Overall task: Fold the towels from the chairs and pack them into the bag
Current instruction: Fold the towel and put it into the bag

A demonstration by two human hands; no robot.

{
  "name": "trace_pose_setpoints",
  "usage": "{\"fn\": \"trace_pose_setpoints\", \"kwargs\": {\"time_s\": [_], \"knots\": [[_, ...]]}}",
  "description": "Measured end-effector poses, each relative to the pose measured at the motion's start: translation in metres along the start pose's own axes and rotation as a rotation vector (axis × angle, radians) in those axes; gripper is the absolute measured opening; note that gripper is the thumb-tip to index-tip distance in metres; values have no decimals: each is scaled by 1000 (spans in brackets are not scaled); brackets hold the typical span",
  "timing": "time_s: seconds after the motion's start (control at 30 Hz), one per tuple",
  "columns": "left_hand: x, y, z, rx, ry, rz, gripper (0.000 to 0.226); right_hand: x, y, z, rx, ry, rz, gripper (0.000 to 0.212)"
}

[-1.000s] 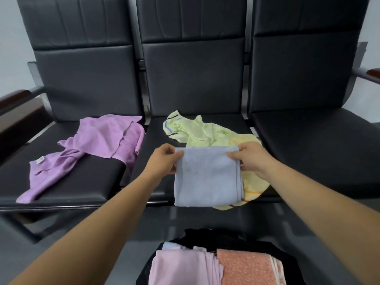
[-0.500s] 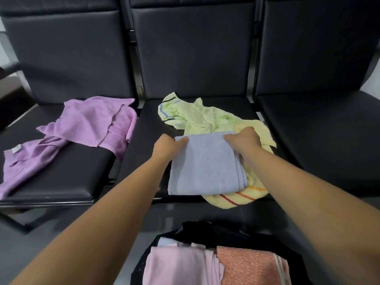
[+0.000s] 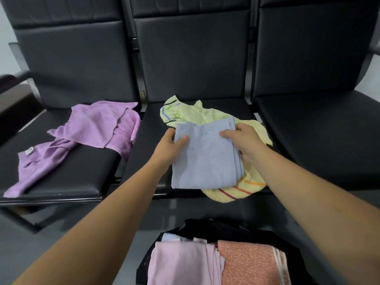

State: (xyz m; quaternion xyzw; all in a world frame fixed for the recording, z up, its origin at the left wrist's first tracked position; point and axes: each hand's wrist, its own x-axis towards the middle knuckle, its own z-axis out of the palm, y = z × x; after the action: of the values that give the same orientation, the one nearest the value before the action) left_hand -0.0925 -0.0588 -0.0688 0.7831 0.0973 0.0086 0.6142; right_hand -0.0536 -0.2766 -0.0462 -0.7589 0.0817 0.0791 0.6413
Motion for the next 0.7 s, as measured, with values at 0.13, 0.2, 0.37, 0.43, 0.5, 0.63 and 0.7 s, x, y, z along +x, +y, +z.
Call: {"fn": "trace_pose_setpoints", "kwargs": {"time_s": [0.13, 0.2, 0.37, 0.43, 0.5, 0.63, 0.7], "knots": [[-27, 20, -2, -118, 16, 101, 31, -27, -5, -10, 178, -53, -45, 25], [-40, 34, -3, -171, 37, 120, 30, -43, -11, -18, 253, -57, -56, 24], [-78, 58, 2, -245, 3, 150, 25, -87, -21, -45, 344, -56, -100, 25], [-98, 61, 9, -264, -20, 127, 28, -109, -20, -56, 354, -49, -103, 22], [-120, 56, 19, -260, -48, 75, 33, -132, -11, -66, 370, -54, -93, 19], [-157, 32, 40, -281, -180, 4, 37, -166, 27, -88, 359, -45, -11, 25], [-173, 16, 53, -332, -237, -60, 31, -176, 55, -97, 353, -23, 56, 27]]}}
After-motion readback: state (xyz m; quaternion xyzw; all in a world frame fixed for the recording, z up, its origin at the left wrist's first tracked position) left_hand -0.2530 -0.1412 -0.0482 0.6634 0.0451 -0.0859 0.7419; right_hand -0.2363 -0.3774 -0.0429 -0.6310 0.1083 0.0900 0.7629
